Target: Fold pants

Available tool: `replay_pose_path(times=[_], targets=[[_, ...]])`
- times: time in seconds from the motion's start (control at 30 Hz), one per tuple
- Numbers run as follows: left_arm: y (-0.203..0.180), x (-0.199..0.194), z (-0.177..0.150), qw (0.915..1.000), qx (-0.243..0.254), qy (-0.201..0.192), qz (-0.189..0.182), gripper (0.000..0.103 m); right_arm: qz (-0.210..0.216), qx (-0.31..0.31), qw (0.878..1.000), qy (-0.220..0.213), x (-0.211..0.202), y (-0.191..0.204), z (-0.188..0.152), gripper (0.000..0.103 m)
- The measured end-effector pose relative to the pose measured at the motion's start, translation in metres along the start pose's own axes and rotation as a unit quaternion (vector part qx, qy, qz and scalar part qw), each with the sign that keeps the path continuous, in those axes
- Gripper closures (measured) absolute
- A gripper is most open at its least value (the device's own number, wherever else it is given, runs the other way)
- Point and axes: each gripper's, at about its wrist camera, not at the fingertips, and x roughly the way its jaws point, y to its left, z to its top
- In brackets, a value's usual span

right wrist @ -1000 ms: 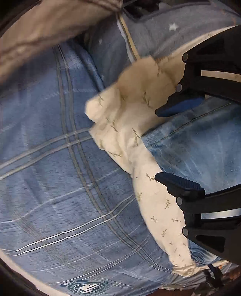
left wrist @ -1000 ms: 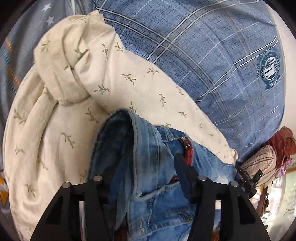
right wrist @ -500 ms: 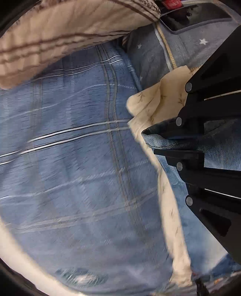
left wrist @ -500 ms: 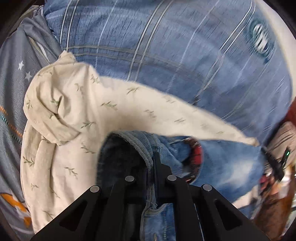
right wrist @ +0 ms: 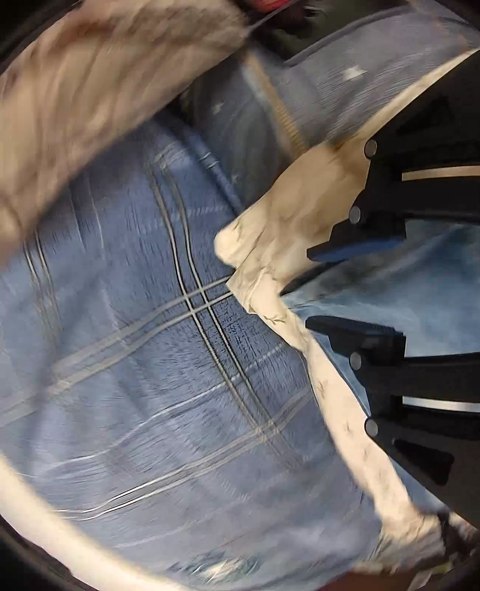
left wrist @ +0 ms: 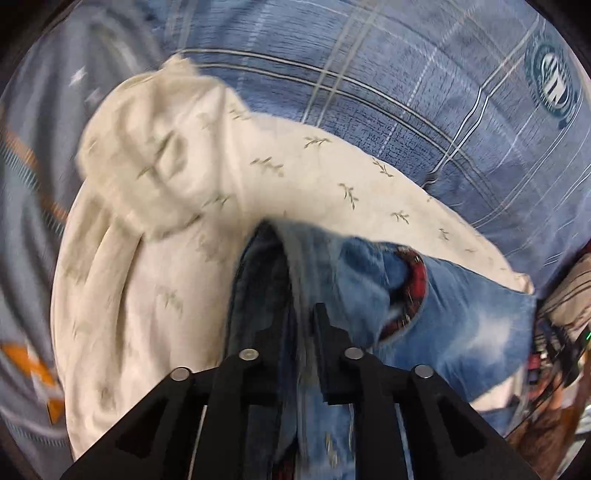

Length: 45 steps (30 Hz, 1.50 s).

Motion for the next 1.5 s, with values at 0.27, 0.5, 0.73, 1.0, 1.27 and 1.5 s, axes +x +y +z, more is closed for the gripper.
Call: replay_pose_path(times=[0.27,0.5,0.73,1.0,1.27,1.5], targets=[[0.058,-0.037,0.001,0.9898,-0.127,0.010,-0.064,0.074,0.014,0.018,0.999,0.023,-0.039,-0.029,-0.025,0.053],[0.030,-0.016,0.034,0.9929,-0.107,0.023,-0.046,0.052,0.024,0.014,0.999,0.032,-0.010,-0.019,0.001,0.035],[0.031,0.006,0.065,0.9915,-0.121,0.026,-0.042,0.053,0.014,-0.035,0.998,0.052,0.042,0.014,0.028,0.033],[0.029,0.052,0.077,0.9861,-0.140,0.073,-0.050,0.053,-0.008,-0.092,0.991,0.100,0.096,0.039,0.025,0.029],[-0.005,0.047,0.063,0.9970,-0.063,0.031,-0.034,0.091,-0.034,-0.155,0.984,0.077,0.079,0.057,0.012,0.089],[-0.027,0.016,0.040,0.9995,-0.017,-0.024,-0.014,0.093,-0.035,-0.134,0.990,0.032,0.047,0.066,0.001,0.089]])
